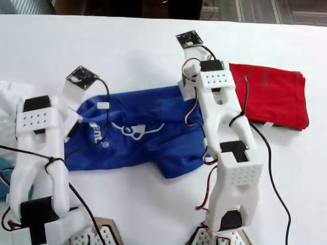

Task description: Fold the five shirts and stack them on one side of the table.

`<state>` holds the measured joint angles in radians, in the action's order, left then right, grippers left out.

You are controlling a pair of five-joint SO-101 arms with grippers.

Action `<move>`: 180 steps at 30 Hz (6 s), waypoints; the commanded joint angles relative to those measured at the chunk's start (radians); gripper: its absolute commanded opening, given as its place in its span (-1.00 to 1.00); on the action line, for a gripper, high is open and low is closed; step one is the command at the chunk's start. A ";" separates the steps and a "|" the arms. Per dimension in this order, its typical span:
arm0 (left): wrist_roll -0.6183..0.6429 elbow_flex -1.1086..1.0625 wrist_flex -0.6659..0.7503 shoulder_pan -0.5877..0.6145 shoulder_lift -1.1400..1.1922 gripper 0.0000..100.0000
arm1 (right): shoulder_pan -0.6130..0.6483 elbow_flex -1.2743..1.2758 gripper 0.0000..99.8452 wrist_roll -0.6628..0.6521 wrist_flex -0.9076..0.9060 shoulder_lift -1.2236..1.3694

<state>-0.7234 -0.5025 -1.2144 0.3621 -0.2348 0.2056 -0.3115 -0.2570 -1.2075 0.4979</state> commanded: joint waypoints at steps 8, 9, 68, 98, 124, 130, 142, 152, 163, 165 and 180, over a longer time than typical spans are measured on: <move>-0.008 0.012 0.012 0.005 -0.003 -0.95 | 0.010 -0.109 -0.72 -0.011 -0.104 -0.105; -0.008 0.012 0.012 0.003 -0.003 -0.95 | 0.015 -0.109 -0.72 -0.011 -0.104 -0.105; -0.008 0.012 0.011 0.008 -0.008 -0.95 | 0.004 -0.087 -0.78 -0.012 -0.031 0.022; -0.008 0.012 0.011 0.008 -0.005 -0.95 | 0.016 -0.081 -0.72 -0.012 -0.062 -0.067; -0.008 0.012 0.011 0.008 -0.009 -0.95 | -0.036 -0.064 -0.72 -0.012 -0.024 0.059; -0.008 0.012 0.011 0.008 -0.009 -0.95 | -0.033 -0.066 -0.73 -0.012 -0.021 0.056; -0.008 0.012 0.011 0.008 -0.009 -0.95 | -0.047 -0.068 -0.96 -0.011 -0.019 -0.059; -0.006 0.013 0.003 0.006 -0.012 -0.95 | -0.044 -0.058 -0.96 -0.011 -0.081 -0.300; 0.002 0.398 -0.305 0.002 -0.195 -0.95 | -0.041 -0.066 -0.96 -0.011 -0.050 -0.581; 0.002 0.440 -0.334 0.002 -0.239 -0.95 | -0.041 -0.066 -0.96 -0.011 -0.045 -0.661; -0.008 0.375 -0.359 0.002 -0.804 -0.95 | -0.047 0.046 -0.96 -0.005 -0.110 -1.148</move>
<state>-0.7281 -0.0974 -1.5719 0.3606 -0.9728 0.1718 -0.3299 -0.2647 -1.2996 -0.6283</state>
